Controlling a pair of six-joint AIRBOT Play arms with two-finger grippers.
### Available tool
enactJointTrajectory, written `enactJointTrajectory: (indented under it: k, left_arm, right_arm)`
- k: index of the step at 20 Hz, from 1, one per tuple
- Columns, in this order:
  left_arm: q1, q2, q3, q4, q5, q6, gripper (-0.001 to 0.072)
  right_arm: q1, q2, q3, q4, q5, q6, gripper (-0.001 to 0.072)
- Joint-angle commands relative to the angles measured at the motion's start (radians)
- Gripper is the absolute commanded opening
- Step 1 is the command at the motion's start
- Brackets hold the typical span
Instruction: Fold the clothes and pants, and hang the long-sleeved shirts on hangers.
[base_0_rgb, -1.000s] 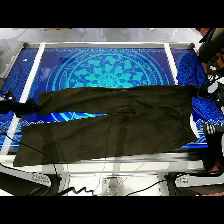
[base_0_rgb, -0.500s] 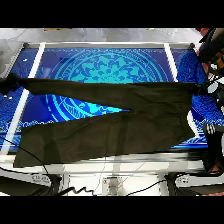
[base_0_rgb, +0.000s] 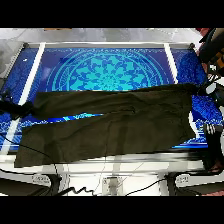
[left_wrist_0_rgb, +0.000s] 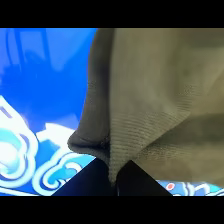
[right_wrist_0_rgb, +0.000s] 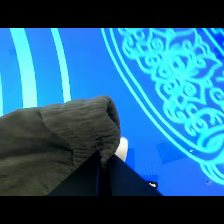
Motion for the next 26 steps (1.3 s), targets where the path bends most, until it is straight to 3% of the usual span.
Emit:
enactJointTrajectory:
  k: [1,5,12,13,14,15,16,21,23,24,26]
  left_arm:
    - [0.0,0.001,-0.076,0.05,0.043,-0.037,0.0029]
    - [0.0,0.0,-0.076,0.164,0.037,-0.125,0.0029]
    - [0.0,0.001,-0.076,0.171,0.068,-0.125,0.0029]
    - [-0.002,0.001,-0.076,0.163,0.067,-0.125,0.0045]
    - [-0.002,0.001,-0.075,0.15,0.067,-0.123,0.0215]
    - [-0.002,0.002,-0.072,0.129,0.067,-0.121,0.0482]
    - [-0.002,0.004,-0.063,0.098,0.065,-0.121,0.061]
    - [-0.002,0.096,0.033,-0.002,0.017,-0.06,0.0601]
    - [-0.002,0.19,0.045,-0.002,0.014,-0.004,0.06]
    - [-0.002,0.249,0.044,-0.003,0.005,0.034,0.0541]
    - [-0.002,0.363,0.044,-0.003,-0.021,0.114,0.0298]
  right_arm:
    - [0.0,-0.017,-0.001,0.002,-0.01,0.0,0.003]
    - [0.0,-0.023,-0.001,0.002,-0.034,0.0,0.003]
    - [0.0,-0.035,0.0,0.002,-0.185,0.0,0.003]
    - [0.0,-0.045,-0.001,0.002,-0.182,0.0,0.0075]
    - [0.0,-0.057,0.0,0.002,-0.167,0.0,0.0336]
    - [0.0,-0.065,0.0,0.002,-0.157,0.0,0.0589]
    - [0.0,-0.067,0.0,0.001,-0.139,0.0,0.0671]
    - [-0.008,0.034,0.002,-0.036,0.071,0.001,0.0662]
    - [-0.038,0.103,0.008,-0.049,0.235,0.0,0.0484]
    - [-0.061,0.143,0.008,-0.056,0.33,0.0,0.0386]
    - [-0.117,0.214,0.008,-0.057,0.52,-0.025,0.018]
